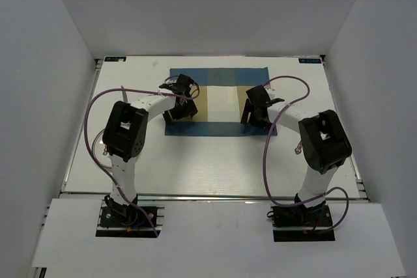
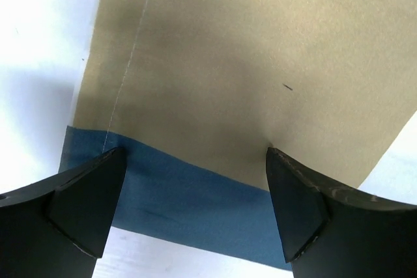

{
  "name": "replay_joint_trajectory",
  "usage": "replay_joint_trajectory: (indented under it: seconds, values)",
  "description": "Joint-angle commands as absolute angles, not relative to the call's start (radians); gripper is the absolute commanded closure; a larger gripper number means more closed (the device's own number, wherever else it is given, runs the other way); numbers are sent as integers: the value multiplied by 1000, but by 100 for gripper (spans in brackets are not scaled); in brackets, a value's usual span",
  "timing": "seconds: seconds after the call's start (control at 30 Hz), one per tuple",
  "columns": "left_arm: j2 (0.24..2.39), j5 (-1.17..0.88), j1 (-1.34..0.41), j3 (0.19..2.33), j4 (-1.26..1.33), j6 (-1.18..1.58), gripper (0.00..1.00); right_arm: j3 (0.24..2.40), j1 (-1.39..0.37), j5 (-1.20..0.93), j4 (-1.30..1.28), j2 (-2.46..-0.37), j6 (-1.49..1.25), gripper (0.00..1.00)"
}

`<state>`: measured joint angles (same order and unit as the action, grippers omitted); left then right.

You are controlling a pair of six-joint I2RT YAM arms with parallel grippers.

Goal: Set the dinner table for one person

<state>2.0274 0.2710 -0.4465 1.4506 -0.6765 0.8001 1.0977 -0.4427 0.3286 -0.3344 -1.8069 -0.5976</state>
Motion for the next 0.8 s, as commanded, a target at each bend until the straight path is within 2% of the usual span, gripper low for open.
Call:
replay_joint_trajectory:
  seconds: [0.0,0.77]
  values:
    - [2069,314,-417,1488,-706,792,2,1113,-454,278,-345,-1901,-660,11]
    - [1953,256,-407,1428,-689,785,2,1146,-451,285,-373,-1885,-626,11]
